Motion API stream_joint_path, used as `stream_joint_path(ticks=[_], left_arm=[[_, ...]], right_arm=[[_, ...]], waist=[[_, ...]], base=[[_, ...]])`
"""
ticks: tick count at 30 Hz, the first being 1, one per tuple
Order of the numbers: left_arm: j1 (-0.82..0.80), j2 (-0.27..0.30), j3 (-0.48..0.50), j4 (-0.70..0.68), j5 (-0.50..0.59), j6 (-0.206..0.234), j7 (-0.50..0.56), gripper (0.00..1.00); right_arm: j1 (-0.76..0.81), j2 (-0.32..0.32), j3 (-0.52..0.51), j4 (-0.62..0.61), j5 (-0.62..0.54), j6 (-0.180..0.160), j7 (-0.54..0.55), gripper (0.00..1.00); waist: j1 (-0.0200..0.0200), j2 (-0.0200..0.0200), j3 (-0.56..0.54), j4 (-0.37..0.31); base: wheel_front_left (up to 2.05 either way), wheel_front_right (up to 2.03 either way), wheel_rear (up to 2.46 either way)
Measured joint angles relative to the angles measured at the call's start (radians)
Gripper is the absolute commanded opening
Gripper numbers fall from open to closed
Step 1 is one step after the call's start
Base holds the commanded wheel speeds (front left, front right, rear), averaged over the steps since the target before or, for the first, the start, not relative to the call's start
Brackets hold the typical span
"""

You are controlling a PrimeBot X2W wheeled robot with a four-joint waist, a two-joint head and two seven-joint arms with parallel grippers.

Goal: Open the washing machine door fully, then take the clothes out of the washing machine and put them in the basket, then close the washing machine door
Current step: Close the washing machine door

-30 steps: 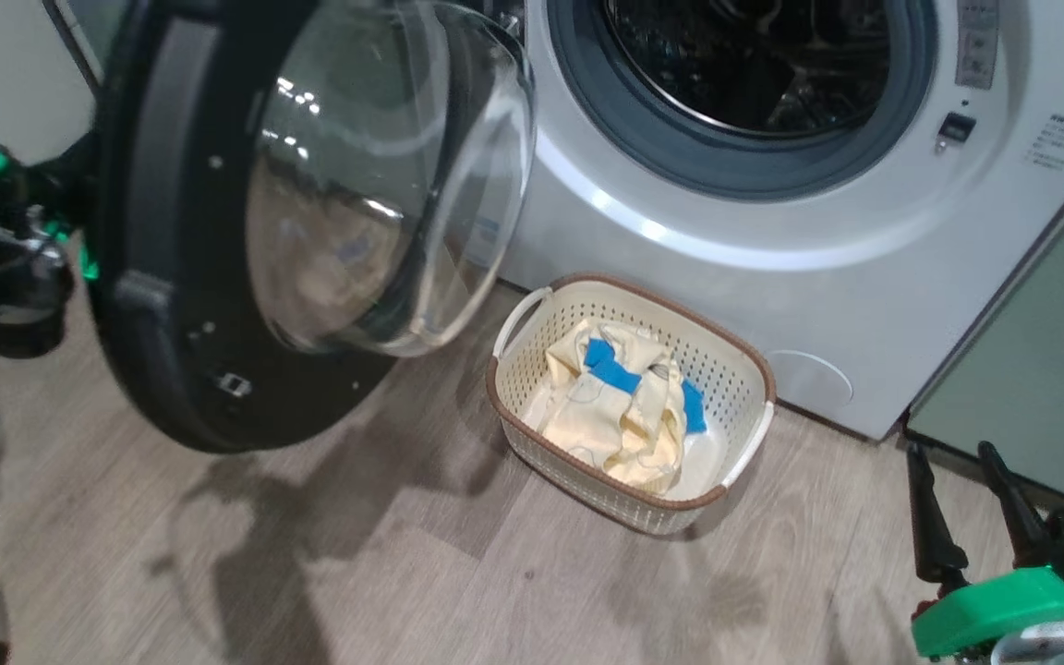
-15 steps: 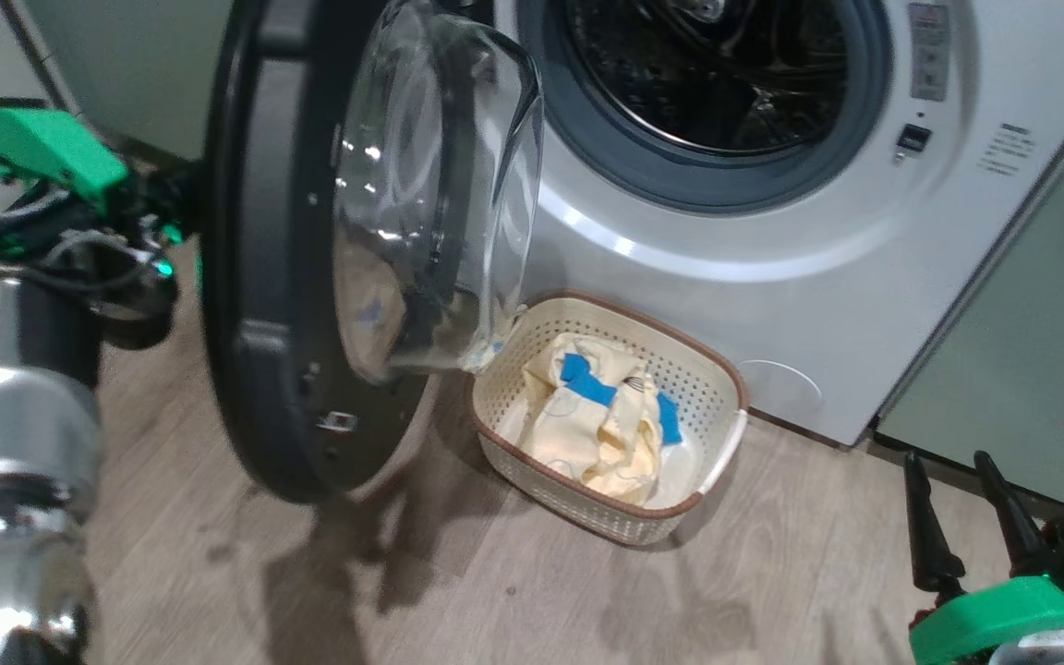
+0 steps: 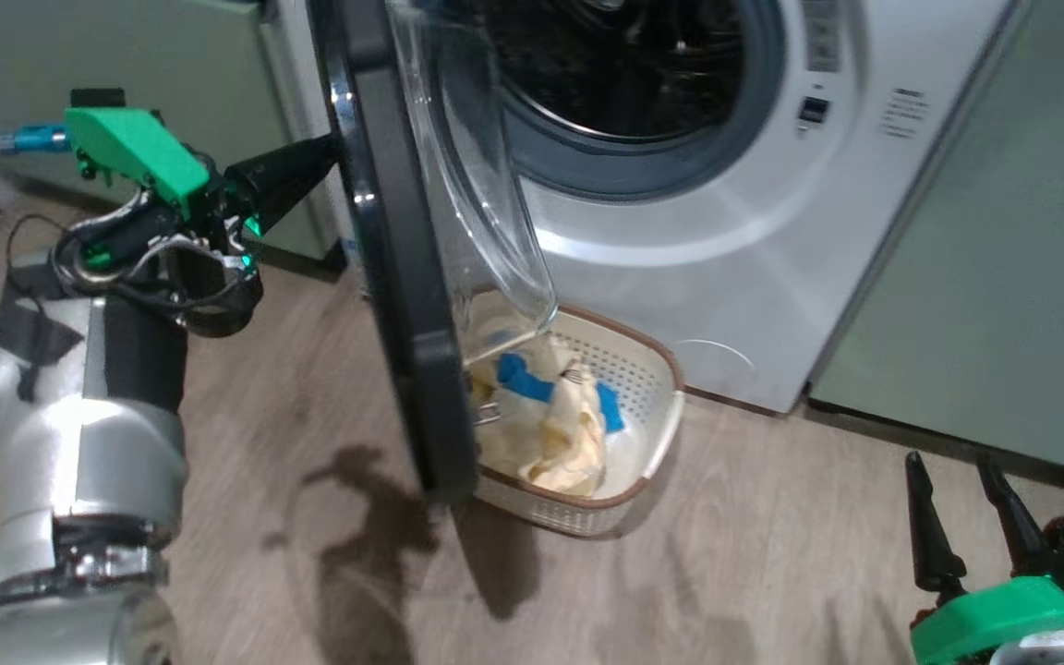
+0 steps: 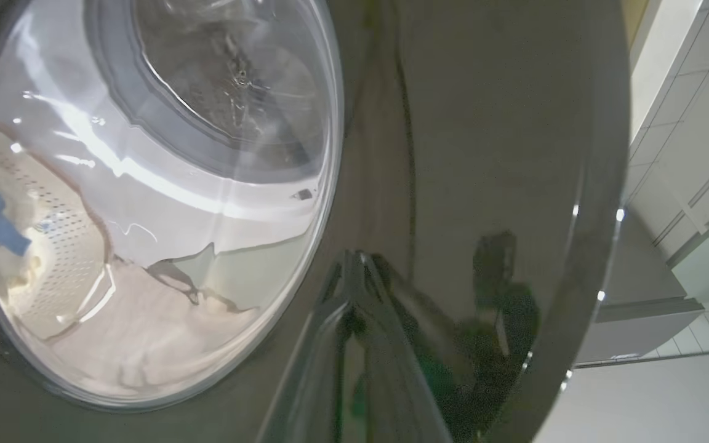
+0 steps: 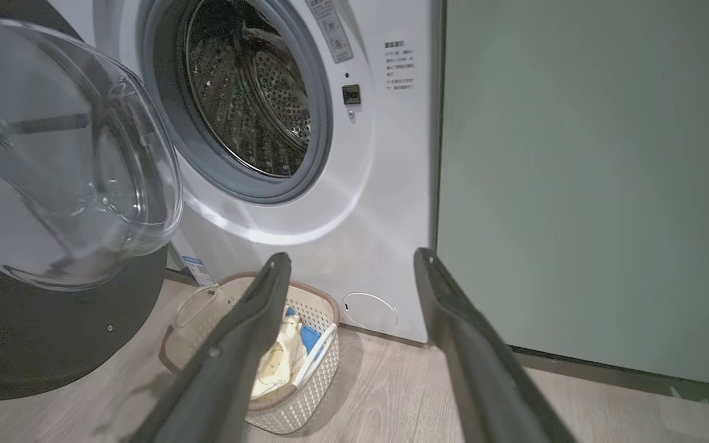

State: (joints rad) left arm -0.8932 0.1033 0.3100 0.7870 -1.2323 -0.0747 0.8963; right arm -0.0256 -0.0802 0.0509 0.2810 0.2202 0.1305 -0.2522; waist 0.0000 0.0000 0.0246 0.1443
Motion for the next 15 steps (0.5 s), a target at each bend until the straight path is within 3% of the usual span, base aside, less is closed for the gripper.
stream_joint_path(ticks=[15], left_arm=[[0.137,-0.039,0.067,-0.122,-0.038,0.025,-0.097,0.00]], right_arm=[[-0.001,-0.010,-0.011,-0.001,0.000,0.000,0.000,1.00]], waist=[[0.0000,0.0000,0.002,-0.216]], base=[[0.00,0.00,0.00]])
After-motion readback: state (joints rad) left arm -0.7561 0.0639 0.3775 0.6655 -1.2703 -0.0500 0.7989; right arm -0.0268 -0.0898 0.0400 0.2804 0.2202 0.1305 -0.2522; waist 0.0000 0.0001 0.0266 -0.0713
